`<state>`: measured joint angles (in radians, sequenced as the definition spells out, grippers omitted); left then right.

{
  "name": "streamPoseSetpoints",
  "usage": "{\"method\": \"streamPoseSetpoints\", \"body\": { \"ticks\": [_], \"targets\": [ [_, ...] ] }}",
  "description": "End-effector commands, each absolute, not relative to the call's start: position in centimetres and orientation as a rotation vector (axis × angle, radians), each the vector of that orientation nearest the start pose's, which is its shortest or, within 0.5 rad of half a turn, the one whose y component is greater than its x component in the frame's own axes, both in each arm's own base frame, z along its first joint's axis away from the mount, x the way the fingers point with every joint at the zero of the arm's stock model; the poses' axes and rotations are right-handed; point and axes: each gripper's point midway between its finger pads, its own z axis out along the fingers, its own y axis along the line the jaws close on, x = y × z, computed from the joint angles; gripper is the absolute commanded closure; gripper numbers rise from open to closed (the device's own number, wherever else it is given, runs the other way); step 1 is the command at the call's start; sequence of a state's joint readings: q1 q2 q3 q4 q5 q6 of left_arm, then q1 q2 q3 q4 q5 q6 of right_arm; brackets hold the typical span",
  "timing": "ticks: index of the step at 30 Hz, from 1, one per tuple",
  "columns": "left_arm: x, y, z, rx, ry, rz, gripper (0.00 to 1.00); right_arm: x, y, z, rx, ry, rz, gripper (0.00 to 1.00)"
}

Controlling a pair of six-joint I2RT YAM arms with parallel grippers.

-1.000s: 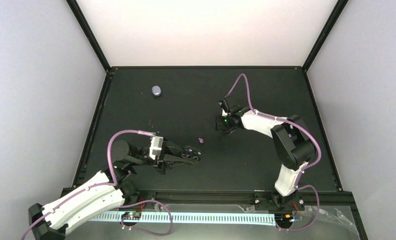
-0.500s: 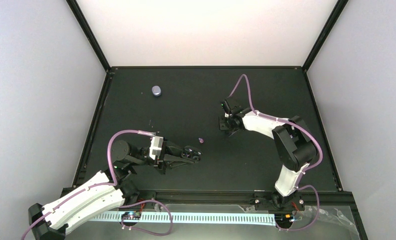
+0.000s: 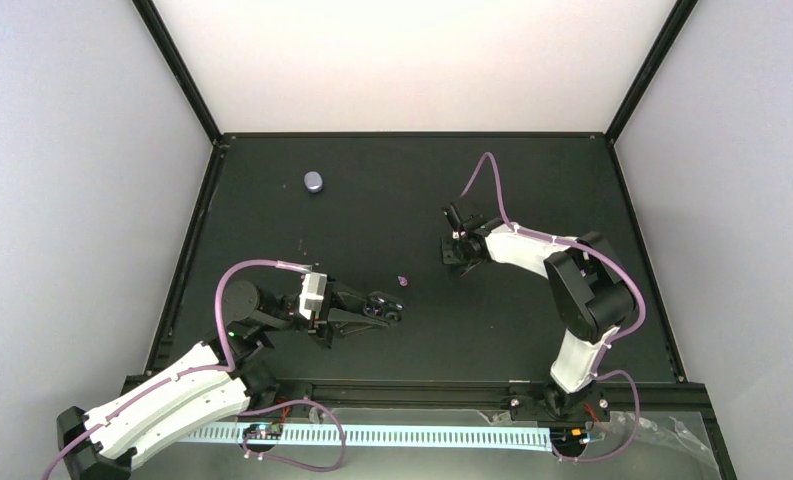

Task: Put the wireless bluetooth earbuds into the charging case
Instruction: Pick up the earbud from the center of the board.

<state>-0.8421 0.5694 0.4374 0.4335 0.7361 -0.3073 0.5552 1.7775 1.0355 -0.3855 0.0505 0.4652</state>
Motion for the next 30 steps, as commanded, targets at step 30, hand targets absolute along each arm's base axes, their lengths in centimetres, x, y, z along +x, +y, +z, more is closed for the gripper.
{"method": "streamPoseSetpoints", "body": {
  "ticks": [30],
  "targets": [
    [7.1, -25.4, 36.2, 1.017, 1.045, -1.399, 0.99, 35.7, 20.8, 5.0, -0.093, 2.65, 0.263, 0.83]
  ]
}}
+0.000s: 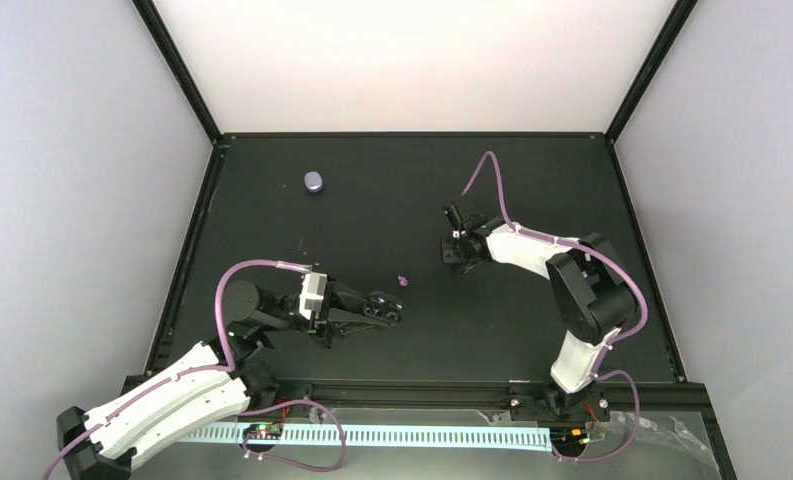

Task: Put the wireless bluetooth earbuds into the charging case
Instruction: Pick up the earbud from the center of the board.

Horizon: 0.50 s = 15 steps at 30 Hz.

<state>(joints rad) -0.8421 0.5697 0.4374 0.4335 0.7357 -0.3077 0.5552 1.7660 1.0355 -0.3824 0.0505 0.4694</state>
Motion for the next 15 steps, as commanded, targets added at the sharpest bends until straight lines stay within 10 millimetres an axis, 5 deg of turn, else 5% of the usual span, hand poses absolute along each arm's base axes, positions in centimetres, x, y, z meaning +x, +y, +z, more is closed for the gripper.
{"method": "streamPoseSetpoints", "body": {
  "ticks": [1, 15],
  "targets": [
    [7.13, -25.37, 36.2, 1.017, 1.044, -1.398, 0.99, 35.7, 20.78, 5.02, -0.093, 2.649, 0.265, 0.82],
    [7.12, -25.42, 36.16, 1.018, 1.045, -1.4, 0.98, 35.93, 21.28, 5.73, -0.099, 2.63, 0.3, 0.82]
  ]
}}
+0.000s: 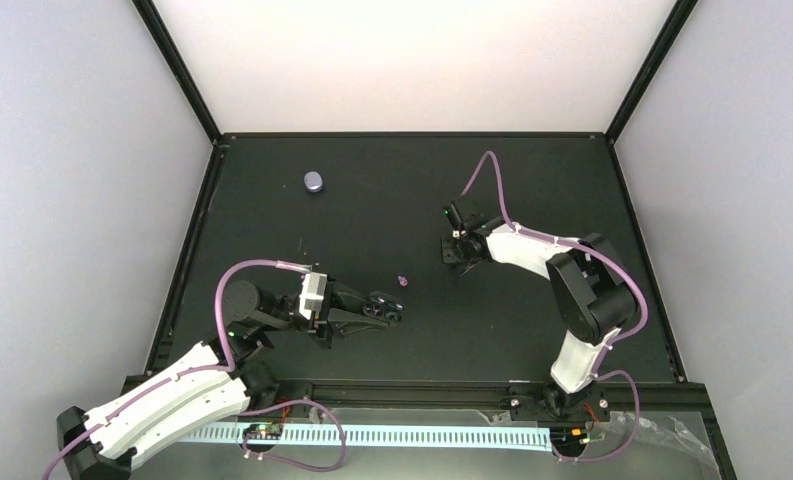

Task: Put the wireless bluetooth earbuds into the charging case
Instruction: Pick up the earbud from the center of the board.

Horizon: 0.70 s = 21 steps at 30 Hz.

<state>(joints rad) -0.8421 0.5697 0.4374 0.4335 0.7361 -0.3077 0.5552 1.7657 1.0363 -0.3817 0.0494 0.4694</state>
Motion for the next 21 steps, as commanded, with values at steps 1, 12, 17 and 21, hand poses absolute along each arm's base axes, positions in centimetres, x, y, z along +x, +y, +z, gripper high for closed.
{"method": "streamPoseSetpoints", "body": {
  "ticks": [1, 12, 17, 21],
  "targets": [
    [7.12, -25.4, 36.18, 1.019, 1.044, -1.399, 0.98, 35.93, 21.26, 5.71, -0.099, 2.631, 0.3, 0.82],
    [7.09, -25.38, 36.18, 1.02, 1.042, -1.397, 0.98, 36.0, 21.36, 5.76, -0.1, 2.628, 0.306, 0.87],
    [7.13, -25.39, 36.15, 1.018, 1.045, -1.397, 0.98, 35.97, 21.41, 5.65, -0.098, 2.63, 0.31, 0.91],
    [7.15, -25.39, 36.15, 1.018, 1.045, -1.396, 0.98, 35.89, 21.4, 5.71, -0.097, 2.63, 0.314, 0.99]
  ]
}}
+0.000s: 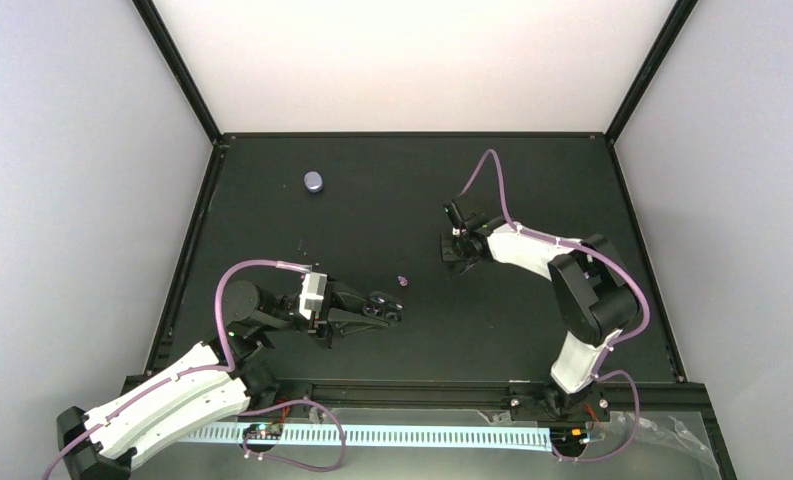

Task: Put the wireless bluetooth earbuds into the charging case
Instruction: Pick up the earbud from the center of the board.

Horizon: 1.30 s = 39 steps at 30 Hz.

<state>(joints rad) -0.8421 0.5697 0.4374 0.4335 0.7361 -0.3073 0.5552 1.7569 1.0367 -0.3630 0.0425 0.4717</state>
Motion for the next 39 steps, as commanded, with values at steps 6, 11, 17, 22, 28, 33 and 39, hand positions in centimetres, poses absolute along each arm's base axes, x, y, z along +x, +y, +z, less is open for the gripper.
{"method": "streamPoseSetpoints", "body": {
  "ticks": [6, 11, 17, 22, 28, 33, 39],
  "targets": [
    [7.1, -25.3, 36.2, 1.019, 1.042, -1.393, 0.99, 35.7, 21.2, 7.1, -0.088, 2.604, 0.329, 0.99],
    [7.1, -25.3, 36.2, 1.019, 1.04, -1.39, 0.98, 34.2, 22.2, 11.9, -0.163, 2.5, 0.486, 0.99],
    [6.9, -25.1, 36.3, 1.016, 1.024, -1.387, 0.98, 27.6, 24.7, 23.8, -0.514, 2.142, 0.692, 0.99],
    [6.2, -24.9, 36.6, 1.034, 0.982, -1.402, 0.98, 20.0, 24.3, 33.7, -0.728, 1.785, 0.864, 0.99],
    [5.8, -24.7, 37.0, 1.051, 0.957, -1.394, 0.98, 12.3, 24.7, 38.3, -1.048, 1.652, 1.005, 0.99],
    [6.0, -24.8, 36.9, 1.058, 0.969, -1.374, 0.99, 8.3, 25.8, 41.2, -1.226, 1.565, 1.053, 0.99],
    [6.2, -25.1, 36.7, 1.066, 0.979, -1.368, 0.99, 5.6, 28.3, 42.2, -1.364, 1.488, 1.114, 0.99]
  ]
}}
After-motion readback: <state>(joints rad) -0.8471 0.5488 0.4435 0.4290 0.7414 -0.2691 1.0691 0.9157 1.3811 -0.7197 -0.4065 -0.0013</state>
